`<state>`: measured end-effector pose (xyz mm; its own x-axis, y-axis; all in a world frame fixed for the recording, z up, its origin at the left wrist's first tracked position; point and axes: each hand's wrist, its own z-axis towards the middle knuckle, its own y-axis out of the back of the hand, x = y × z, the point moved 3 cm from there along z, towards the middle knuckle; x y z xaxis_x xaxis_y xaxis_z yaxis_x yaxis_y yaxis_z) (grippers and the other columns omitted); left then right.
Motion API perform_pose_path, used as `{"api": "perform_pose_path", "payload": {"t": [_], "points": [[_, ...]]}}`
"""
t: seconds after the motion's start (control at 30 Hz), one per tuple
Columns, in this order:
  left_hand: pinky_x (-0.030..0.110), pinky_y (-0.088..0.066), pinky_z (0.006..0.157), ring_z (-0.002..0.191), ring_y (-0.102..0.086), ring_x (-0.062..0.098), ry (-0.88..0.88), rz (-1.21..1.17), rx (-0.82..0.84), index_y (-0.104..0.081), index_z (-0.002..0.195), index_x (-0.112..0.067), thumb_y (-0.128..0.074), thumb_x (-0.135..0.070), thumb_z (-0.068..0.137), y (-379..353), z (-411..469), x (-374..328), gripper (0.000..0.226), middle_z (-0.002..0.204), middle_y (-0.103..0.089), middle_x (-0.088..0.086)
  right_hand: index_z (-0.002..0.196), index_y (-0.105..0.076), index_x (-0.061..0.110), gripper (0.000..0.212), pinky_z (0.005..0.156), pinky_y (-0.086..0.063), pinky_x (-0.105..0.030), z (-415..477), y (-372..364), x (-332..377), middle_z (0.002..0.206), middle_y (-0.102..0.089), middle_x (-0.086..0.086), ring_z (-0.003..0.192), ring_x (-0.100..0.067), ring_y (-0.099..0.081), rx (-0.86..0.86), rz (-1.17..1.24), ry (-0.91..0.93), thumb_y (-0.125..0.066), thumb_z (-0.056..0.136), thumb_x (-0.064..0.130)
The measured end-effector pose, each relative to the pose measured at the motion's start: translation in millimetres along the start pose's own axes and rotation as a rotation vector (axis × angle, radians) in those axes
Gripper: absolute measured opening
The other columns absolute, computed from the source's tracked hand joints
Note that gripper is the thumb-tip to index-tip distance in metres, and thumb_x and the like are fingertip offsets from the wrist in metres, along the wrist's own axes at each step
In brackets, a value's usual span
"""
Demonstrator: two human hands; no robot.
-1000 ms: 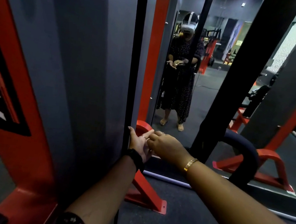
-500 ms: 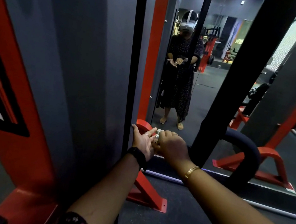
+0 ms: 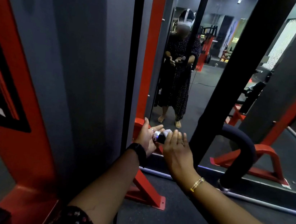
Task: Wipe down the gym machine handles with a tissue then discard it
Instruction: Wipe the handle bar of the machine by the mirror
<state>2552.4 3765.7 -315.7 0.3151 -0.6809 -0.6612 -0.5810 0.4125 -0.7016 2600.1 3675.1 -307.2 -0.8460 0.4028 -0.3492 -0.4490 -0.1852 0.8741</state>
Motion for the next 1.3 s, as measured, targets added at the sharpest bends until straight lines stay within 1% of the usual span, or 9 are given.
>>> {"api": "perform_pose_path", "payload": {"t": [0.2, 0.37, 0.5, 0.6, 0.7, 0.9, 1.0, 1.13, 1.3], "points": [[0.030, -0.045, 0.090, 0.119, -0.055, 0.022, -0.032, 0.137, 0.024, -0.037, 0.146, -0.005, -0.014, -0.062, 0.098, 9, 9, 4, 0.078, 0.130, -0.056, 0.012, 0.119, -0.063, -0.004, 0.054, 0.095, -0.048, -0.046, 10, -7, 23, 0.119, -0.064, -0.023, 0.111, -0.035, -0.062, 0.015, 0.016, 0.141, -0.030, 0.082, 0.017], [0.032, -0.044, 0.096, 0.133, -0.044, 0.024, -0.065, 0.168, -0.010, -0.036, 0.145, -0.004, -0.018, -0.060, 0.099, 10, 11, 5, 0.074, 0.155, -0.030, 0.013, 0.130, -0.047, -0.011, 0.053, 0.117, 0.003, -0.053, -37, -4, 3, 0.128, -0.053, -0.034, 0.122, -0.044, -0.051, -0.053, -0.343, 0.018, -0.034, 0.083, 0.007], [0.025, -0.042, 0.079, 0.096, -0.057, 0.013, -0.115, 0.219, -0.027, -0.034, 0.146, -0.005, -0.018, -0.058, 0.100, 10, 11, 6, 0.072, 0.152, -0.036, 0.012, 0.119, -0.051, -0.007, 0.036, 0.100, 0.034, -0.056, -26, 30, 0, 0.120, -0.058, -0.025, 0.118, -0.038, -0.053, 0.118, -0.490, -0.019, -0.029, 0.094, 0.008], [0.039, -0.037, 0.109, 0.124, -0.052, 0.020, -0.098, 0.180, -0.004, -0.029, 0.150, -0.008, -0.018, -0.062, 0.099, 11, 13, 7, 0.075, 0.157, -0.026, 0.011, 0.095, -0.058, 0.006, 0.016, 0.113, 0.011, -0.054, 4, 42, 6, 0.083, -0.062, -0.009, 0.085, -0.027, -0.061, 0.094, -0.242, -0.100, -0.050, 0.094, 0.020], [0.032, -0.043, 0.099, 0.135, -0.042, 0.023, -0.098, 0.207, -0.003, -0.027, 0.150, -0.008, -0.014, -0.060, 0.099, 10, 12, 8, 0.074, 0.155, -0.031, 0.013, 0.098, -0.070, 0.004, 0.035, 0.108, -0.025, -0.053, 9, 16, 9, 0.080, -0.067, -0.012, 0.079, -0.028, -0.066, 0.019, -0.086, -0.059, -0.077, 0.072, 0.027], [0.034, -0.034, 0.108, 0.134, -0.041, 0.019, -0.103, 0.230, -0.015, -0.031, 0.149, -0.011, -0.012, -0.062, 0.099, 11, 13, 10, 0.074, 0.157, -0.028, 0.008, 0.132, -0.047, -0.011, 0.054, 0.118, 0.006, -0.048, -40, -4, -7, 0.133, -0.051, -0.031, 0.126, -0.039, -0.049, -0.188, -0.264, 0.009, -0.012, 0.093, 0.001], [0.026, -0.039, 0.082, 0.125, -0.047, 0.017, -0.095, 0.267, -0.040, -0.037, 0.146, -0.010, -0.012, -0.062, 0.099, 11, 12, 10, 0.074, 0.153, -0.035, 0.008, 0.123, -0.056, -0.011, 0.057, 0.117, 0.011, -0.049, -29, 6, -3, 0.117, -0.060, -0.032, 0.116, -0.037, -0.059, -0.029, -0.267, -0.101, -0.015, 0.088, 0.005], [0.029, -0.044, 0.087, 0.134, -0.044, 0.026, -0.053, 0.176, -0.009, -0.029, 0.148, -0.003, -0.015, -0.060, 0.100, 5, 10, 5, 0.076, 0.150, -0.039, 0.016, 0.113, -0.065, -0.008, 0.047, 0.116, -0.006, -0.049, 0, 8, 13, 0.104, -0.067, -0.026, 0.104, -0.035, -0.064, -0.095, -0.190, -0.132, -0.064, 0.081, 0.027], [0.028, -0.045, 0.089, 0.136, -0.042, 0.025, -0.054, 0.173, -0.022, -0.030, 0.149, -0.004, -0.014, -0.061, 0.098, 5, 10, 6, 0.078, 0.155, -0.031, 0.014, 0.129, -0.051, -0.009, 0.051, 0.114, -0.009, -0.050, -27, -13, 5, 0.127, -0.058, -0.025, 0.120, -0.037, -0.056, -0.360, -0.102, 0.126, -0.027, 0.087, 0.007]]}}
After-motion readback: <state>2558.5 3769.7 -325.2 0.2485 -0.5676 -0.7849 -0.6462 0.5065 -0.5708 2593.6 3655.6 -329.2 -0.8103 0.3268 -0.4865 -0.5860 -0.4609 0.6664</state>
